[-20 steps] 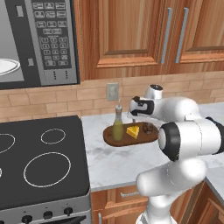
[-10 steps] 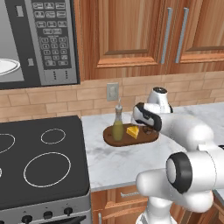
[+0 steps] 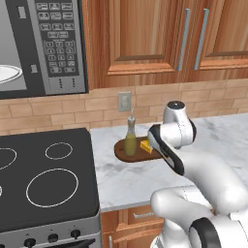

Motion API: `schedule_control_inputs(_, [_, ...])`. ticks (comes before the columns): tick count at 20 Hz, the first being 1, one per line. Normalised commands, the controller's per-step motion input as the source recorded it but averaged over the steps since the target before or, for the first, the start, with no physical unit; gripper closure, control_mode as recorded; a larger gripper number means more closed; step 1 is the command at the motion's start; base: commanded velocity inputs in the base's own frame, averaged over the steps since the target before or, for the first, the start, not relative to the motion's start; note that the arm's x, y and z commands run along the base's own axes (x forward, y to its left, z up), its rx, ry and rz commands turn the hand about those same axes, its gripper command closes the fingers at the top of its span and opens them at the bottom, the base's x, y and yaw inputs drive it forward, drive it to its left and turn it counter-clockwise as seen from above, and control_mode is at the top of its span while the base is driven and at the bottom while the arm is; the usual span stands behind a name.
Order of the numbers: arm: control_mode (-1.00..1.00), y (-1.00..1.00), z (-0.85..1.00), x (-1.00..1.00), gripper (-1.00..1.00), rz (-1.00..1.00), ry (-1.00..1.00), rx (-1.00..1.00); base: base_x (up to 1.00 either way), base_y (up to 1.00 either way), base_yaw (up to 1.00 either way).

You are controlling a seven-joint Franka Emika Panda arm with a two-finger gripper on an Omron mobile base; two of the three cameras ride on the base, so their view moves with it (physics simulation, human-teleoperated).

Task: Retrieve the reheated potato from the microwave, then place the potato, cheese, and condiment on the cutting board.

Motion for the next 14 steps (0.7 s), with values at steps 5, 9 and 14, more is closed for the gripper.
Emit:
schedule_control_inputs(5, [-1.0,0.06,0.12,-0.75,-1.0,0.11,0.0,0.0,0.0,0.0,0.0])
schedule_control_inputs(9, [-1.0,0.08,0.13,-0.78,-1.0,0.09,-0.01,0.0,0.0,0.0,0.0])
schedule_control_inputs(14, [-1.0,0.15,0.06,-0.77,-1.0,0.09,-0.11,0.0,0.0,0.0,0.0])
